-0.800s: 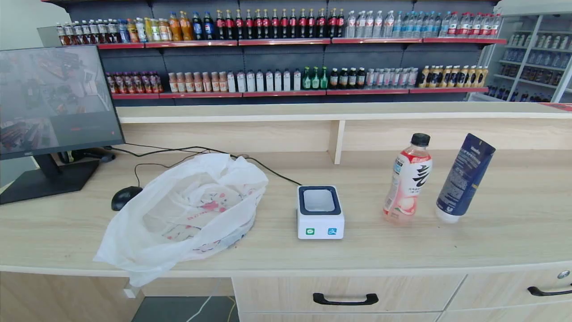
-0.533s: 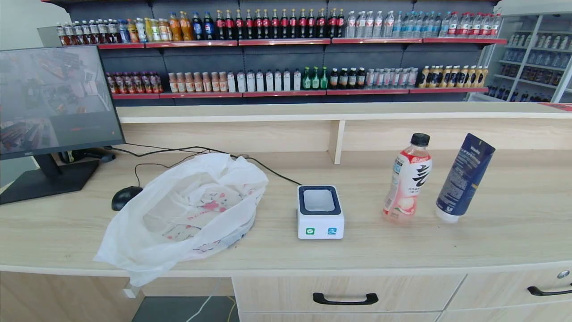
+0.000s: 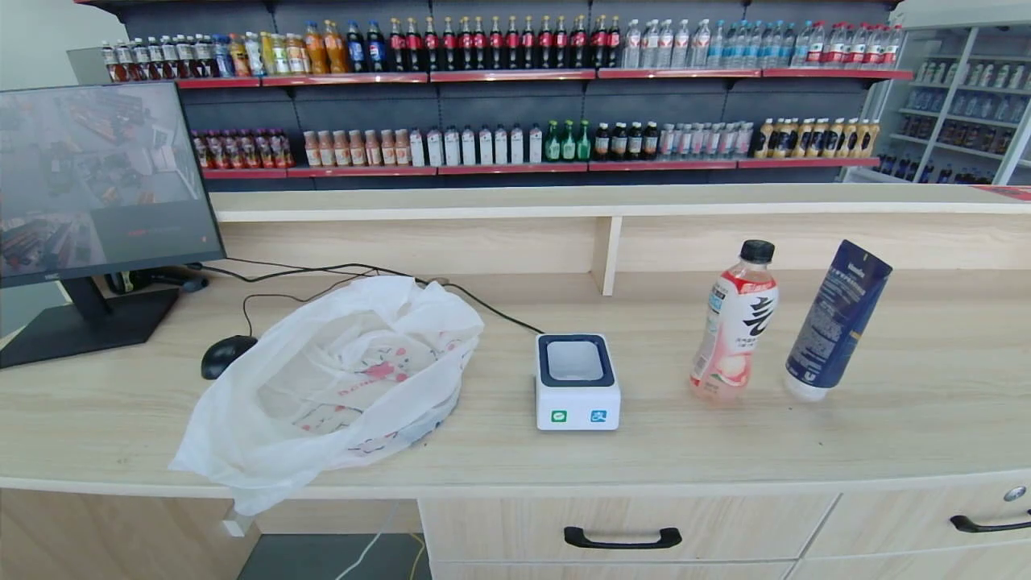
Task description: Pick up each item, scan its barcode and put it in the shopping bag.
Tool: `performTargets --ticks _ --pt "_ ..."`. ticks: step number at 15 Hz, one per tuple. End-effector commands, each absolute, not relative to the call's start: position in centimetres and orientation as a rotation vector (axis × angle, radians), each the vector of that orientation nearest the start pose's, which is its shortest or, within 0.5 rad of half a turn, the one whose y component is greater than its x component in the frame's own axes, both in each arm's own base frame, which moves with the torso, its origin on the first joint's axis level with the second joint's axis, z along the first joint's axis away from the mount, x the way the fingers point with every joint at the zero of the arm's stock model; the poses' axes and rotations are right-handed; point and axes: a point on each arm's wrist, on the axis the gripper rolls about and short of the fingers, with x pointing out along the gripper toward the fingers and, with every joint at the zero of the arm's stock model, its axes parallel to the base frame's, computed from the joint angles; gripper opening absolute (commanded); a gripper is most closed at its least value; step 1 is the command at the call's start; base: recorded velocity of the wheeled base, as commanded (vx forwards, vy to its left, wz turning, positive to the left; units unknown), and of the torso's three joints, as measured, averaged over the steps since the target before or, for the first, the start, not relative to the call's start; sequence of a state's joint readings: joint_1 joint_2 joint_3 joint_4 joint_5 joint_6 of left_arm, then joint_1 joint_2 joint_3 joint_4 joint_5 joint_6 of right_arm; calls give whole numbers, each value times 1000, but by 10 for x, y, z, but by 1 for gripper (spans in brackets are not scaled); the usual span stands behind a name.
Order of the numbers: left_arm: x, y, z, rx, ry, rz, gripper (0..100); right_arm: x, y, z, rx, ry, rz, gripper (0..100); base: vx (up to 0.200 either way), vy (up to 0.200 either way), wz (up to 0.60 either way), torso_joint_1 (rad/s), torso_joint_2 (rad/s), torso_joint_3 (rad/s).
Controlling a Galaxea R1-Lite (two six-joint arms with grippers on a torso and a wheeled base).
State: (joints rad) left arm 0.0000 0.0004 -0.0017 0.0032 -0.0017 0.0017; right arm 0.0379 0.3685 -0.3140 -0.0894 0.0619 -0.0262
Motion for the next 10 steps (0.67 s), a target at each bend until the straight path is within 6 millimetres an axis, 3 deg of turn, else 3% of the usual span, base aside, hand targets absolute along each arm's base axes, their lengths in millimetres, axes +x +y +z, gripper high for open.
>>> performTargets --ticks 1,2,6,10 --pt "-23 0 76 2 2 -2 100 49 5 196 -29 44 137 100 0 0 0 0 0 0" --pt "-23 0 76 2 2 -2 100 74 8 191 -39 35 156 100 0 0 0 0 0 0" --pt "-23 0 76 2 2 -2 100 120 13 188 -51 0 164 100 0 0 0 0 0 0" --pt "-23 0 76 2 2 0 100 198 28 188 -64 -247 186 100 0 0 0 0 0 0"
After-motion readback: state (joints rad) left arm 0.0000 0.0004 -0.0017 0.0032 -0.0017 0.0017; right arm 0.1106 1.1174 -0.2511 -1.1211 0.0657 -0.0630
